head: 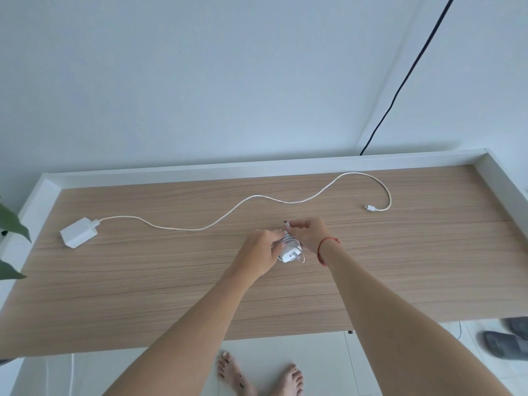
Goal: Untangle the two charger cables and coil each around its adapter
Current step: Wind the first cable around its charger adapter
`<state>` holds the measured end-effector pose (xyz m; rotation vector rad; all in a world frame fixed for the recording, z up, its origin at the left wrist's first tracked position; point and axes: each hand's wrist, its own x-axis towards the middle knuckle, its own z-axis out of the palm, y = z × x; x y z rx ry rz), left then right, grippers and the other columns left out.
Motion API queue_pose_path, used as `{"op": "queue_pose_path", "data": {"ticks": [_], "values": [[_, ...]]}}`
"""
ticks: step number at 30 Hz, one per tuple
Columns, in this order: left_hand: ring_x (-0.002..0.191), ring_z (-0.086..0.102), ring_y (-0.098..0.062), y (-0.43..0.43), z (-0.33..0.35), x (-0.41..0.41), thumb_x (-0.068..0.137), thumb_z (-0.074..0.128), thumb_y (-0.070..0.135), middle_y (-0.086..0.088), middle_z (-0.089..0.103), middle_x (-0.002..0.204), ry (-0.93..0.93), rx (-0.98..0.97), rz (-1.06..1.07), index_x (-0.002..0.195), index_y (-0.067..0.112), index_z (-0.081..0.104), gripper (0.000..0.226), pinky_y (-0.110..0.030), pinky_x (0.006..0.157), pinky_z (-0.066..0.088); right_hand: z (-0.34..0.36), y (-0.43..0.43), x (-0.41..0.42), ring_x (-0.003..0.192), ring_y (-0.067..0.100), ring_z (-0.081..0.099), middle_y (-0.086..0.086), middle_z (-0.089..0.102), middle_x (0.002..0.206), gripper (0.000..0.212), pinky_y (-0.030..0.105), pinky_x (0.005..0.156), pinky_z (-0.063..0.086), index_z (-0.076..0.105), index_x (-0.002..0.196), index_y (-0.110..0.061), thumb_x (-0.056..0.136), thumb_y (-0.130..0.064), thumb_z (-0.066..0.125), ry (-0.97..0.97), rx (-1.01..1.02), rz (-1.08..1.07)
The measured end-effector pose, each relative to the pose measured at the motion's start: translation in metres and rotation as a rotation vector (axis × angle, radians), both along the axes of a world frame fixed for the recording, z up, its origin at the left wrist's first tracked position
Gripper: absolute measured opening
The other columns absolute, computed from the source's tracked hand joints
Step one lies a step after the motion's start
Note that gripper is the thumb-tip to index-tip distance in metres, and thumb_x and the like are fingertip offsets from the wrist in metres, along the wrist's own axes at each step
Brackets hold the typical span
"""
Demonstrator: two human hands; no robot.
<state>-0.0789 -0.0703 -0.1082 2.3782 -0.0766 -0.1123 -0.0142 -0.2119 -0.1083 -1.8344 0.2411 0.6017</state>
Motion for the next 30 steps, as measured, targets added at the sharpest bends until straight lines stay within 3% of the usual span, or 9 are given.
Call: {"op": "queue_pose_path", "data": {"ticks": [3, 8, 14, 20, 26, 30], "values": [[0.082, 0.059, -0.015, -0.003, -0.004, -0.004, 0.092, 0.056, 0.008, -0.004, 0.067, 0.104, -0.054, -0.017, 0.015, 0.108, 0.009, 0.071, 0.023, -0.027, 0.077, 0.049, 0.004, 0.003, 0.001, 0.085, 0.016, 0.064, 0.003, 0.071, 0.089, 0.015, 0.029, 0.085, 0.053, 0.074, 0.101, -0.011, 0.088, -0.016, 0.068, -0.02, -0.063, 0.07], [0.079, 0.057, -0.017, -0.008, 0.0, -0.002, 0.086, 0.059, 0.006, -0.003, 0.065, 0.09, -0.019, -0.014, 0.099, 0.093, 0.009, 0.07, 0.014, -0.031, 0.072, 0.047, 0.006, 0.0, -0.004, 0.093, 0.011, 0.058, -0.001, 0.065, 0.098, 0.023, 0.02, 0.082, 0.041, 0.071, 0.111, -0.007, 0.09, -0.015, 0.065, -0.117, -0.124, 0.126], [0.089, 0.065, -0.02, -0.009, 0.008, 0.005, 0.083, 0.059, 0.007, -0.003, 0.07, 0.096, 0.115, -0.055, 0.162, 0.1, 0.01, 0.066, 0.019, -0.035, 0.082, 0.053, 0.002, -0.005, -0.008, 0.101, 0.015, 0.062, 0.002, 0.068, 0.105, 0.024, 0.024, 0.089, 0.047, 0.071, 0.11, -0.005, 0.087, -0.013, 0.068, -0.08, -0.034, 0.103], [0.094, 0.064, -0.018, -0.008, 0.009, 0.01, 0.084, 0.061, 0.011, 0.0, 0.067, 0.099, 0.239, -0.072, 0.2, 0.106, 0.012, 0.063, 0.022, -0.033, 0.085, 0.053, -0.008, -0.016, -0.024, 0.1, 0.032, 0.069, 0.011, 0.075, 0.097, 0.015, 0.046, 0.095, 0.052, 0.076, 0.097, -0.012, 0.088, -0.02, 0.068, 0.005, 0.235, -0.024], [0.085, 0.062, -0.013, -0.009, 0.011, 0.011, 0.083, 0.065, 0.013, 0.001, 0.065, 0.094, 0.306, -0.184, 0.287, 0.107, 0.008, 0.065, 0.025, -0.022, 0.072, 0.051, -0.005, -0.02, -0.028, 0.104, 0.026, 0.068, 0.01, 0.074, 0.103, 0.018, 0.044, 0.1, 0.05, 0.075, 0.102, -0.012, 0.086, -0.008, 0.068, 0.014, 0.298, 0.007], [0.089, 0.066, -0.015, -0.008, 0.011, 0.012, 0.08, 0.068, 0.011, -0.002, 0.067, 0.098, 0.373, -0.294, 0.347, 0.105, 0.01, 0.064, 0.025, -0.025, 0.074, 0.055, -0.002, -0.024, -0.025, 0.103, 0.022, 0.069, 0.006, 0.075, 0.102, 0.018, 0.04, 0.1, 0.05, 0.076, 0.1, -0.015, 0.086, -0.007, 0.069, 0.018, 0.298, 0.026]]}}
